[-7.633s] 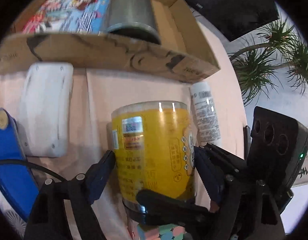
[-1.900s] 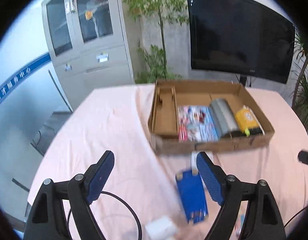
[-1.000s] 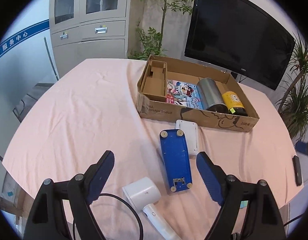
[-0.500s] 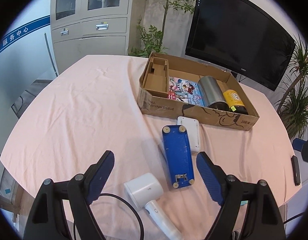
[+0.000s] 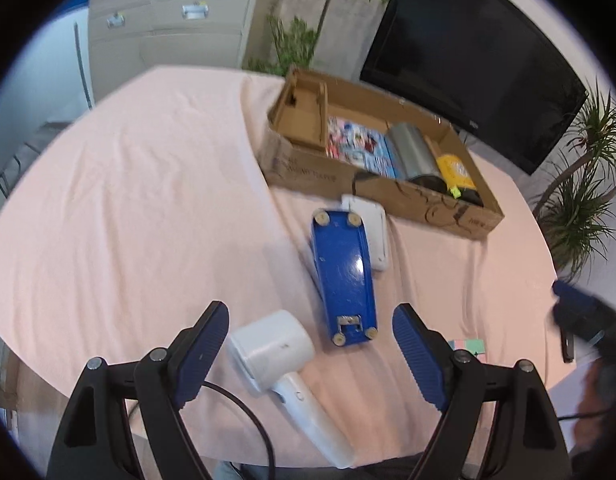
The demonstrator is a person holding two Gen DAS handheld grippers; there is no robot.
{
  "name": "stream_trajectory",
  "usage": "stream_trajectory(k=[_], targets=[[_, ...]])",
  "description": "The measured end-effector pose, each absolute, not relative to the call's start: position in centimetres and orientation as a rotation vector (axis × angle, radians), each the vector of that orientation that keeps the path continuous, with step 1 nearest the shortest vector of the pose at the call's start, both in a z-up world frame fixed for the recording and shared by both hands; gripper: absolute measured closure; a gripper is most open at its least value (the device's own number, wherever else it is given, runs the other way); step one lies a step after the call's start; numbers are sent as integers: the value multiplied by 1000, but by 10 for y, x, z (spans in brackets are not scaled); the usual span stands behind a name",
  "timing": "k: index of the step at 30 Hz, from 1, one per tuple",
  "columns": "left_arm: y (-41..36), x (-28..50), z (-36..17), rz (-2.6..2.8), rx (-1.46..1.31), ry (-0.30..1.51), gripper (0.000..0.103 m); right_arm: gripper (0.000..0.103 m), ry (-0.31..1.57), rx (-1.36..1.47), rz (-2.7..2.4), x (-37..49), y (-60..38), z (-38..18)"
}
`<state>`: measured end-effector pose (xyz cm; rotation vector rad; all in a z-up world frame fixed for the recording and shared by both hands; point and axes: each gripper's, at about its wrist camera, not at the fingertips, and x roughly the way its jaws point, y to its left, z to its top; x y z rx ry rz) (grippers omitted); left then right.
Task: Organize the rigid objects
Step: 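Move the right tool toward the pastel Rubik's cube on the table, then grasp the pastel Rubik's cube with the right tool and lift it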
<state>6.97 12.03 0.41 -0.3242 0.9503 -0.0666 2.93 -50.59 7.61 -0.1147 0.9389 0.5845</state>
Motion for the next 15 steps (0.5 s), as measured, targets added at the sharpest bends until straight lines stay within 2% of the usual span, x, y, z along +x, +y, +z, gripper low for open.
stream_trajectory(k=[4, 9, 11, 13, 14, 15], targets=[[89, 84, -9, -229, -371, 1004, 19, 3, 1003, -190, 489, 20, -534, 18], [21, 107, -41, -483, -387, 1134, 21, 10, 1097, -131, 489, 8, -559, -31], [1, 110, -57, -523, -356, 1191, 24, 16, 1083, -141, 528, 1, -560, -39], [-8, 111, -72, -527, -360, 1226, 32, 27, 1040, -183, 572, -5, -560, -41], [-8, 110, -76, -520, -361, 1238, 39, 29, 1022, -203, 602, -8, -560, -43], [-9, 110, -82, -522, -371, 1248, 41, 38, 1017, -212, 620, -8, -559, -45]])
